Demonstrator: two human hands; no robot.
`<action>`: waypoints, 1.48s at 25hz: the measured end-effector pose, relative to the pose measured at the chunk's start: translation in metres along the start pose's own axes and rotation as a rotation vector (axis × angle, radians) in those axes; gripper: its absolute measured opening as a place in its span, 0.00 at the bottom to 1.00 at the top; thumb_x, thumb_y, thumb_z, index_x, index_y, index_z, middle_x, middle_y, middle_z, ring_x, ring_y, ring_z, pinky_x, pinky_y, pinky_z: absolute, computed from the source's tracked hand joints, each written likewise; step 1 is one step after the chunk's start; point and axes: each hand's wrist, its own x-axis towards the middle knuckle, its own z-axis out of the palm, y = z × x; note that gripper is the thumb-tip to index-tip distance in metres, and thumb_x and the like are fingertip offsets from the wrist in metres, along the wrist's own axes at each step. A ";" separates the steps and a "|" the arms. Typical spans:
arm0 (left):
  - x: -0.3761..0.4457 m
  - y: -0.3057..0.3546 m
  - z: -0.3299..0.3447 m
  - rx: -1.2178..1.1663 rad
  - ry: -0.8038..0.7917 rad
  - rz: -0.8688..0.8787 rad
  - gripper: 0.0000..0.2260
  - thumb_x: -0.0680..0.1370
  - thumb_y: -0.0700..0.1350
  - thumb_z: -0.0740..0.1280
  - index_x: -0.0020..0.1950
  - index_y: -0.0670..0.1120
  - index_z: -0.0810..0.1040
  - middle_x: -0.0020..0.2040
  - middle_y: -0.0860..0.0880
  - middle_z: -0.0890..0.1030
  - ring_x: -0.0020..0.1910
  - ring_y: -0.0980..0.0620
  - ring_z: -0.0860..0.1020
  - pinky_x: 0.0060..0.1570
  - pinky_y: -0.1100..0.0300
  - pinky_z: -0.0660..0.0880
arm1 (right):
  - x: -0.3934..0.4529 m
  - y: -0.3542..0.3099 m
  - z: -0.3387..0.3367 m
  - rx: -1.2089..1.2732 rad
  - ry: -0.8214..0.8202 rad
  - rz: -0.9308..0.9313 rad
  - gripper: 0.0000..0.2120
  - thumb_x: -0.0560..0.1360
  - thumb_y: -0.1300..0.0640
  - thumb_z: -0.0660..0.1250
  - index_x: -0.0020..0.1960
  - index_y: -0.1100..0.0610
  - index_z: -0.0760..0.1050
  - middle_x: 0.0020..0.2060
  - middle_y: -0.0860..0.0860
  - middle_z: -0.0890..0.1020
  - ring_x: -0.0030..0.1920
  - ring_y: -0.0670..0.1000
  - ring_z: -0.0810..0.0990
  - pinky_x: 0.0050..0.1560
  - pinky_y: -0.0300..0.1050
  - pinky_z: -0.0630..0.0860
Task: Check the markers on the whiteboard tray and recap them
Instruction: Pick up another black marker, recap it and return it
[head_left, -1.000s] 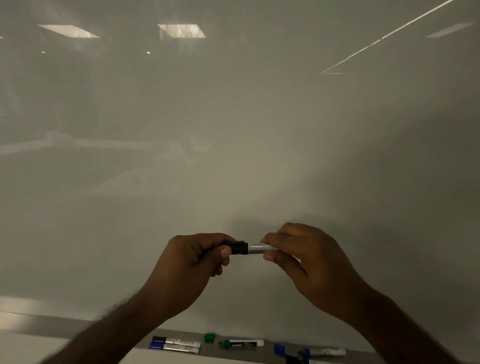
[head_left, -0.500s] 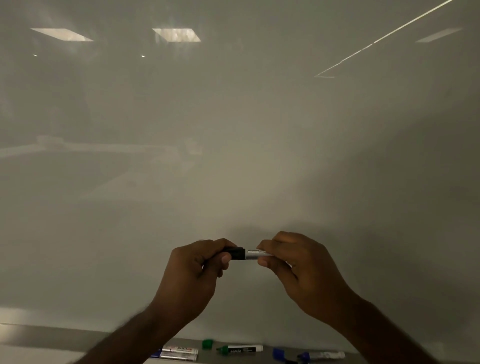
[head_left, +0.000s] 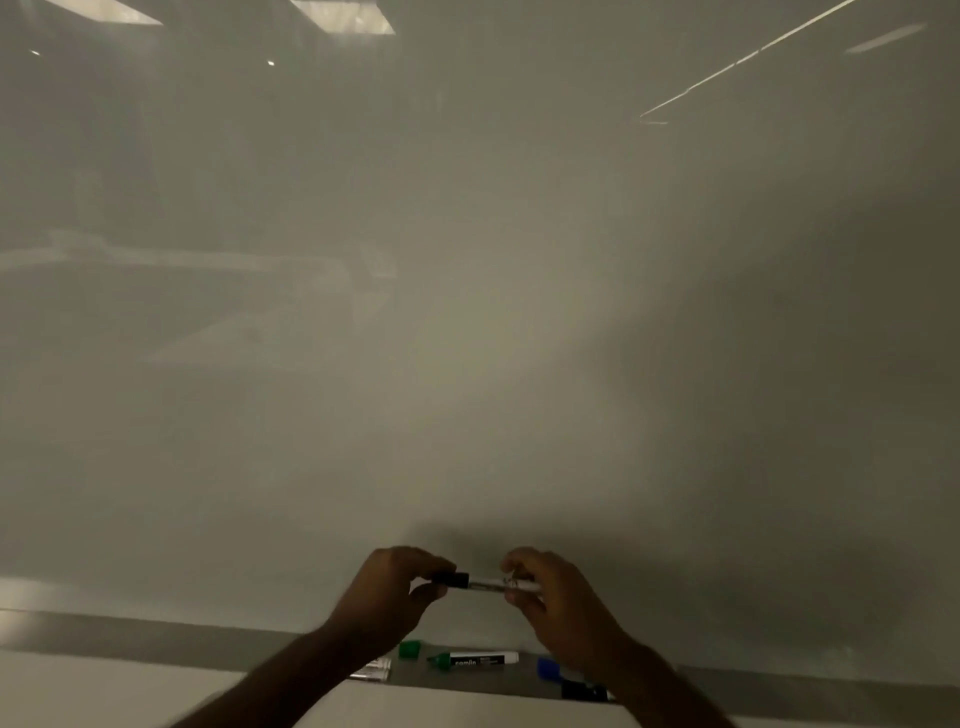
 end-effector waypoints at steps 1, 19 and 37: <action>-0.001 -0.010 0.011 0.009 -0.025 -0.037 0.11 0.73 0.45 0.72 0.53 0.56 0.82 0.51 0.55 0.84 0.46 0.61 0.78 0.48 0.69 0.72 | -0.001 0.007 0.012 -0.002 -0.026 0.020 0.06 0.73 0.58 0.68 0.50 0.51 0.76 0.42 0.51 0.78 0.43 0.50 0.75 0.42 0.40 0.69; -0.028 -0.099 0.097 0.132 -0.211 -0.227 0.09 0.75 0.46 0.66 0.53 0.57 0.81 0.51 0.56 0.82 0.49 0.57 0.76 0.49 0.65 0.70 | 0.008 0.046 0.118 -0.444 -0.216 0.198 0.07 0.71 0.57 0.62 0.42 0.56 0.78 0.43 0.55 0.81 0.46 0.56 0.78 0.45 0.48 0.71; -0.034 -0.134 0.093 0.344 -0.220 -0.118 0.04 0.76 0.46 0.66 0.48 0.53 0.80 0.43 0.52 0.79 0.42 0.56 0.73 0.45 0.63 0.70 | 0.000 0.062 0.154 -0.352 -0.331 0.123 0.15 0.77 0.63 0.62 0.60 0.52 0.78 0.54 0.56 0.80 0.56 0.56 0.74 0.55 0.43 0.71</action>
